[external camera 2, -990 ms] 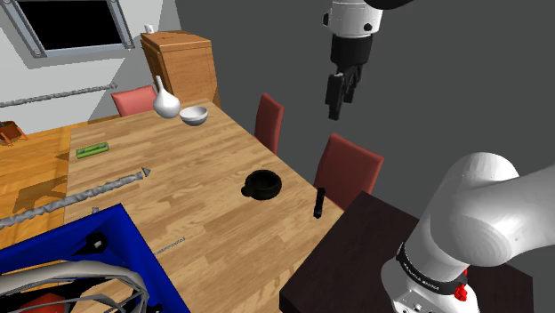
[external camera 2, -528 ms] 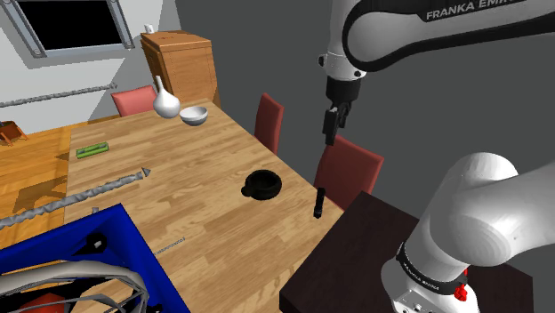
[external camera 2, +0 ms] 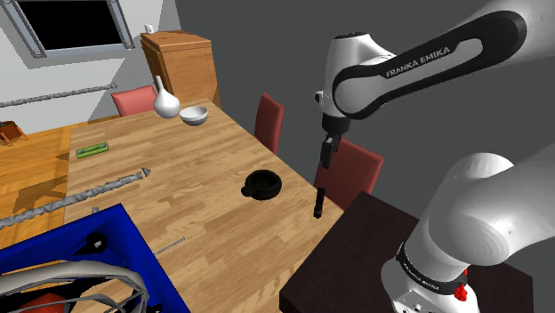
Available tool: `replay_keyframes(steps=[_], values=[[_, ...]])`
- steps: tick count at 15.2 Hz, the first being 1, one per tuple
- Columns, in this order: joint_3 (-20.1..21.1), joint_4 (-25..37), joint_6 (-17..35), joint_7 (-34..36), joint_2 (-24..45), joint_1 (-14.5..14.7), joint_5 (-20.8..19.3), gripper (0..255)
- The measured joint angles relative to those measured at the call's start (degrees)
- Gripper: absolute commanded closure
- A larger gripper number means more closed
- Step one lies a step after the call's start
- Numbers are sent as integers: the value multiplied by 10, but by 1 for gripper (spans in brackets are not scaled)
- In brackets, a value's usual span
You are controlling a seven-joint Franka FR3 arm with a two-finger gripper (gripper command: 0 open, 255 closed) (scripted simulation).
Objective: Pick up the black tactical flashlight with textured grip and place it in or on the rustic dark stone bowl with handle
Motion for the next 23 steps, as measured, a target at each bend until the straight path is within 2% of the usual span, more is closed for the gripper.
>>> replay_keyframes(steps=[5,9,11,14,20,23], values=[[-39,-27,132,-41,104,-3,-13,0],[-71,-29,247,-84,219,8,-2,0],[-83,-26,294,-110,268,19,19,0],[-94,-8,363,-175,359,40,87,0],[-67,1,426,-247,435,32,181,0],[-51,5,442,-264,454,23,206,0]])
